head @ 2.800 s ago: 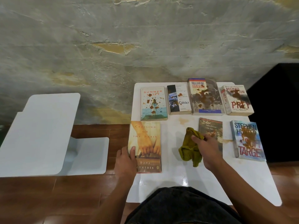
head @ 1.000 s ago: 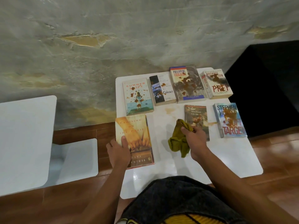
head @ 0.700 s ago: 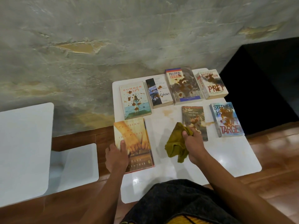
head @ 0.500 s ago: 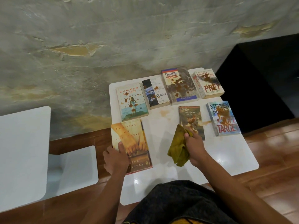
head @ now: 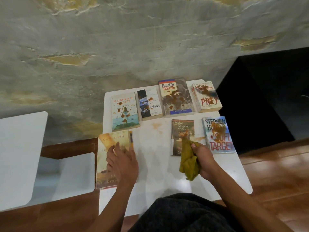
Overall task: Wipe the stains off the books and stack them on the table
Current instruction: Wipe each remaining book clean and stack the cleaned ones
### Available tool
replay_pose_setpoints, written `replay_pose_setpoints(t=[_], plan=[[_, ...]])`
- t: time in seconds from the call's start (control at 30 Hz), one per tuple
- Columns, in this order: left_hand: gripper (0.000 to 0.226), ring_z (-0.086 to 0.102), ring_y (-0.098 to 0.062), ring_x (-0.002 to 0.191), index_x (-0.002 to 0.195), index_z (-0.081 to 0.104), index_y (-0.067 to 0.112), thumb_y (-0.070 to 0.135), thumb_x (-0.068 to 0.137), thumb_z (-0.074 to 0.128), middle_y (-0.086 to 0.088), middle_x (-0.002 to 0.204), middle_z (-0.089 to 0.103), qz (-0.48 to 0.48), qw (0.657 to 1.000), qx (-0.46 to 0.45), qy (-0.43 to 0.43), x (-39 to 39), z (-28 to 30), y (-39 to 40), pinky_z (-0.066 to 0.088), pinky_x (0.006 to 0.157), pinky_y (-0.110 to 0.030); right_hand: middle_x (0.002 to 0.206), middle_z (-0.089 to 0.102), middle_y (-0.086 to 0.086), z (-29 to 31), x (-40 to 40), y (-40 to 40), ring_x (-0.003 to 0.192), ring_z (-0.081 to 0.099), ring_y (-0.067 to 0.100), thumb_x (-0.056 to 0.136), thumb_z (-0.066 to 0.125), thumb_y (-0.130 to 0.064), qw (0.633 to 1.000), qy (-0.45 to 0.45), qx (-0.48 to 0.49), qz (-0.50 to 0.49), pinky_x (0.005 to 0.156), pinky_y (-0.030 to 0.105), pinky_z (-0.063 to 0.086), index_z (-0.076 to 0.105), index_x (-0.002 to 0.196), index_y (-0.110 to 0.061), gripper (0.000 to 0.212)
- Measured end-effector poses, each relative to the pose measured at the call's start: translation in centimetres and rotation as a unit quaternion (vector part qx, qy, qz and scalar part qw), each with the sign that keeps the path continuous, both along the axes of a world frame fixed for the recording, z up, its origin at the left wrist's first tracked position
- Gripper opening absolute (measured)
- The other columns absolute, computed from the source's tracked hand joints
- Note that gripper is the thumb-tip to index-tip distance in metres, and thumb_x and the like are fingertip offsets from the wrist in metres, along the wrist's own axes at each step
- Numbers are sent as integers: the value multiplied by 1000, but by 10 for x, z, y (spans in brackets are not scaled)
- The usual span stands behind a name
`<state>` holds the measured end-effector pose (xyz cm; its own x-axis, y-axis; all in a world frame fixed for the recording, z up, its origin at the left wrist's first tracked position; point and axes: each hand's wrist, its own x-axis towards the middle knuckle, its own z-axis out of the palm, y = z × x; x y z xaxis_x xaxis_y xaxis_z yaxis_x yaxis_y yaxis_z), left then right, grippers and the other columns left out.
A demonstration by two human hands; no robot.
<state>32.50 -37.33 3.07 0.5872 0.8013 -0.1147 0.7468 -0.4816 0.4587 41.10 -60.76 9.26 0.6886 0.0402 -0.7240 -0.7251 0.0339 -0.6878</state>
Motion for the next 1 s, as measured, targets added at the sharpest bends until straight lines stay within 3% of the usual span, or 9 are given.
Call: replay_pose_setpoints(t=[0.3, 0.43, 0.53, 0.6, 0.77, 0.93, 1.0], plan=[[42, 39, -32, 133, 134, 55, 15, 37, 98, 59, -11, 141, 43, -104, 994, -28, 5, 23, 2, -86, 30, 110, -50, 93, 69, 11, -16, 20, -69, 89, 65, 29, 105, 46, -16, 998, 21, 53, -11, 80, 43, 54, 64, 109, -13, 19], [36, 49, -23, 125, 132, 58, 19, 38, 101, 53, -4, 134, 52, -165, 973, -147, 65, 28, -5, -102, 40, 105, -37, 92, 69, 12, -24, 29, -83, 85, 65, 27, 105, 47, -16, 999, 37, 23, 28, 76, 40, 55, 63, 114, -10, 20], [40, 50, -20, 123, 138, 52, 21, 39, 102, 52, -2, 135, 52, -178, 964, -179, 81, 29, -6, -118, 43, 105, -35, 96, 72, 13, -21, 35, -91, 89, 68, 29, 102, 55, -23, 996, 44, 54, 56, 76, 41, 57, 65, 113, -14, 18], [42, 50, -20, 123, 140, 49, 21, 39, 102, 52, -2, 136, 52, -173, 965, -183, 78, 31, -7, -128, 44, 105, -36, 100, 74, 11, -19, 40, -96, 92, 70, 28, 96, 66, -29, 992, 11, 31, 125, 77, 41, 59, 66, 110, -17, 19], [48, 48, -20, 129, 147, 41, 23, 40, 103, 50, 1, 143, 49, -176, 966, -173, 82, 31, -8, -149, 42, 105, -35, 91, 68, -5, -30, 51, -90, 83, 65, 10, 92, 71, -28, 933, -126, -168, 293, 62, 21, 47, 61, 100, -22, 14], [50, 36, -17, 141, 156, 28, 24, 31, 107, 37, 5, 158, 33, -236, 961, -97, 108, 30, -11, -152, 37, 111, -33, 85, 64, 0, -54, 57, -76, 77, 60, 16, 90, 69, -34, 853, -230, -275, 380, 60, 21, 39, 64, 87, -22, 14], [52, 30, -15, 146, 159, 22, 23, 28, 108, 34, 5, 163, 27, -277, 951, -79, 113, 30, -13, -150, 32, 115, -30, 95, 61, 1, -62, 55, -67, 81, 59, 19, 91, 68, -37, 821, -242, -314, 411, 67, 26, 45, 66, 93, -21, 17]])
